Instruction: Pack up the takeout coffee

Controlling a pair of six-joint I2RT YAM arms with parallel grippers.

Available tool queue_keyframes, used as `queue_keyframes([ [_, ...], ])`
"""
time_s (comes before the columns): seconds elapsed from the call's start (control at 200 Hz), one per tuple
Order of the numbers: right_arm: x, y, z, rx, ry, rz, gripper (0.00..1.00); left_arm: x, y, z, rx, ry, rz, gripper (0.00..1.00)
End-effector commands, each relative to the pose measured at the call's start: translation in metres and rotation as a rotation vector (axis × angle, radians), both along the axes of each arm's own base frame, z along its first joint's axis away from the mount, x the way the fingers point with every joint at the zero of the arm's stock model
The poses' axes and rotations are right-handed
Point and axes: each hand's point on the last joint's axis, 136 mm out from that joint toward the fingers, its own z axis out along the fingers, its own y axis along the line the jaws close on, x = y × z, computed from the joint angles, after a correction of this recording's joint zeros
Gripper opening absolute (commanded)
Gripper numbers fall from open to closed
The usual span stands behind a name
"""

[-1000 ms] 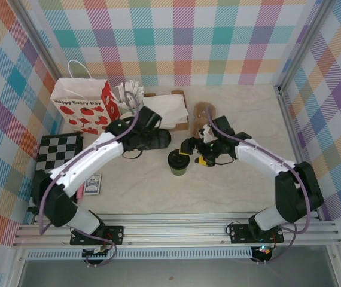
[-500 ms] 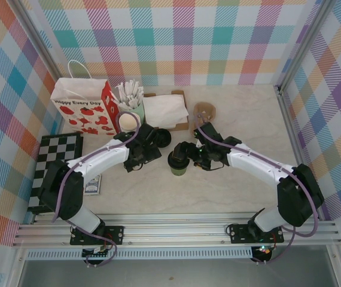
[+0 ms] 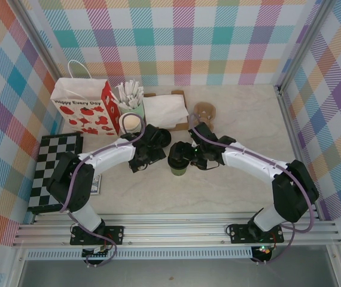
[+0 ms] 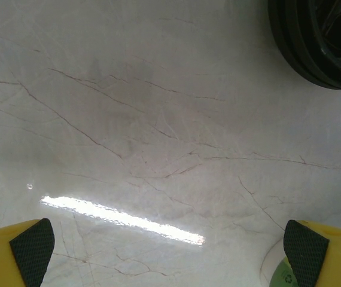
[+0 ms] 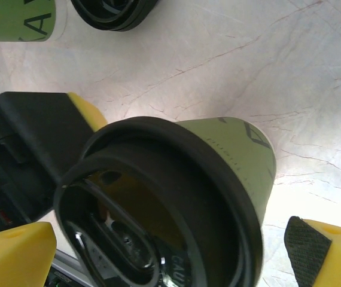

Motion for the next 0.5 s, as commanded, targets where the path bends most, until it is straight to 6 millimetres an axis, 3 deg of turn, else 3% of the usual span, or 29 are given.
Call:
queue_keyframes([
  [0.0,0.005,0.008,0.01,0.005,-0.03,0.012,1.0,0.001,-0.008,0.001,-0.009,0.001,-0.019,1.0],
  [0.38,0.004,0.007,-0.012,-0.108,0.038,0.019,1.0,0.001,-0.014,-0.002,-0.021,0.014,-0.036,1.0],
  [0.495,0.002,0.006,-0.016,-0.138,0.049,0.021,0.94,0.0,-0.015,-0.003,-0.023,0.02,-0.039,1.0],
])
